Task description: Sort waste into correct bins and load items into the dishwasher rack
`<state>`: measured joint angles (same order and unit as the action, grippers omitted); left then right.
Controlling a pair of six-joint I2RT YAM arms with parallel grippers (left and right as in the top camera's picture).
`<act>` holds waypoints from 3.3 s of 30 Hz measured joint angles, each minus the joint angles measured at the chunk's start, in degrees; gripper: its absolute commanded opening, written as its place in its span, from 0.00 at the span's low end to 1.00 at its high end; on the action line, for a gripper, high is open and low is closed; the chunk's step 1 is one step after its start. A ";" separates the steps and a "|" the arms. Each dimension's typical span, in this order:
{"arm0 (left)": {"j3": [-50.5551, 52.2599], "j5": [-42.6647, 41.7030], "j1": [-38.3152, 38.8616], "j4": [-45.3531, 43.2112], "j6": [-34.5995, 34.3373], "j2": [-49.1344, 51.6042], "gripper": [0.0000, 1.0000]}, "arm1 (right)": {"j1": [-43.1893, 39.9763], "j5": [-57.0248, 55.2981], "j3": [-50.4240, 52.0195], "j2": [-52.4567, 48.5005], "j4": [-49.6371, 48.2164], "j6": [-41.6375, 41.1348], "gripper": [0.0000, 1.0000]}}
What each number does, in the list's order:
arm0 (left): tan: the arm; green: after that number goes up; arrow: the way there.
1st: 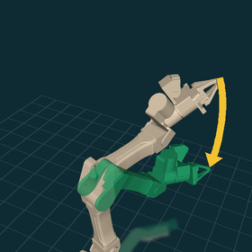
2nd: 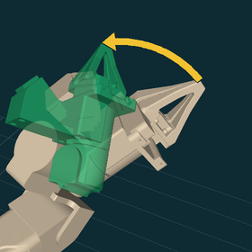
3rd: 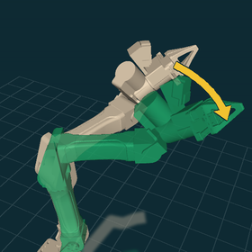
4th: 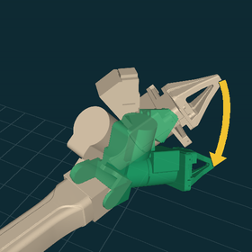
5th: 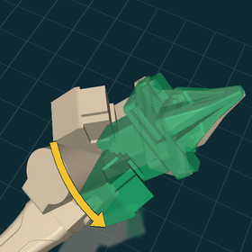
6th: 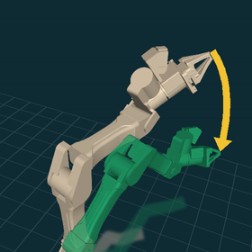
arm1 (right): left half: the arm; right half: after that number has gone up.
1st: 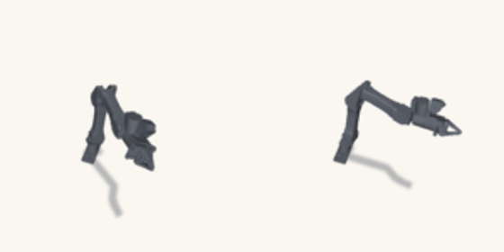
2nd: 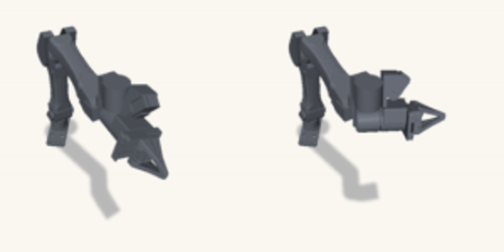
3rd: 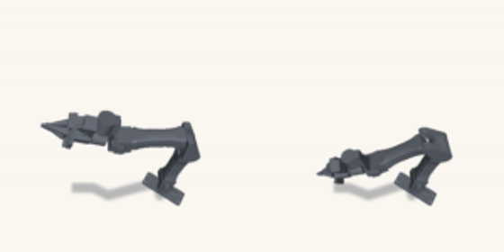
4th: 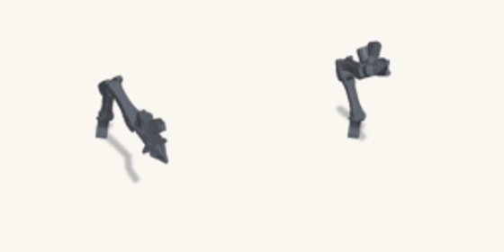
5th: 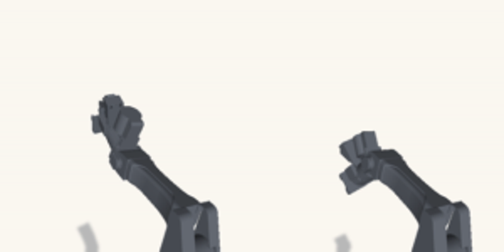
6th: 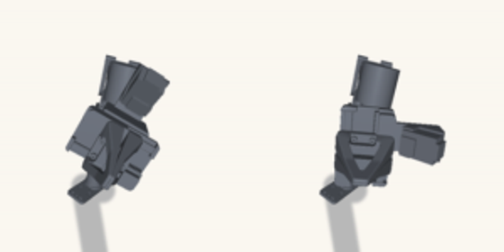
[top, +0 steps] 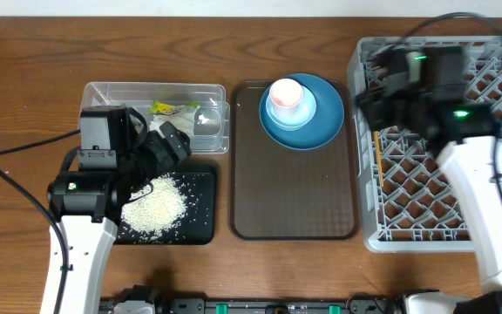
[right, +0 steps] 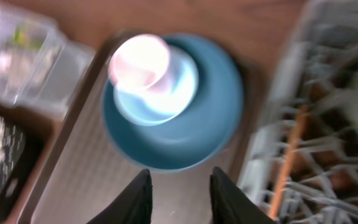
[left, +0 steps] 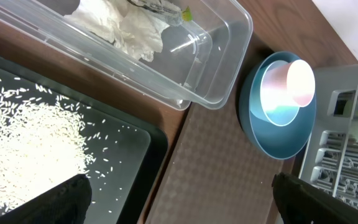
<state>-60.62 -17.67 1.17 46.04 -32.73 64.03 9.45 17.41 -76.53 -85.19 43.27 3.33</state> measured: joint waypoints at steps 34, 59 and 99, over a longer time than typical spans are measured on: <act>0.00 0.02 0.00 0.02 0.00 0.00 0.96 | 23.37 -24.48 0.00 -26.86 -4.33 13.99 0.24; 0.00 0.00 0.00 0.00 0.00 0.00 0.96 | 36.20 -13.20 0.00 -26.91 8.92 6.95 0.25; 0.00 0.02 0.00 0.00 0.00 0.00 0.96 | 33.40 -14.08 0.11 -7.06 6.84 3.67 0.37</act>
<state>-60.62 -17.65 1.17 46.04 -32.73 64.03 42.85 3.33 -76.42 -92.25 50.11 7.01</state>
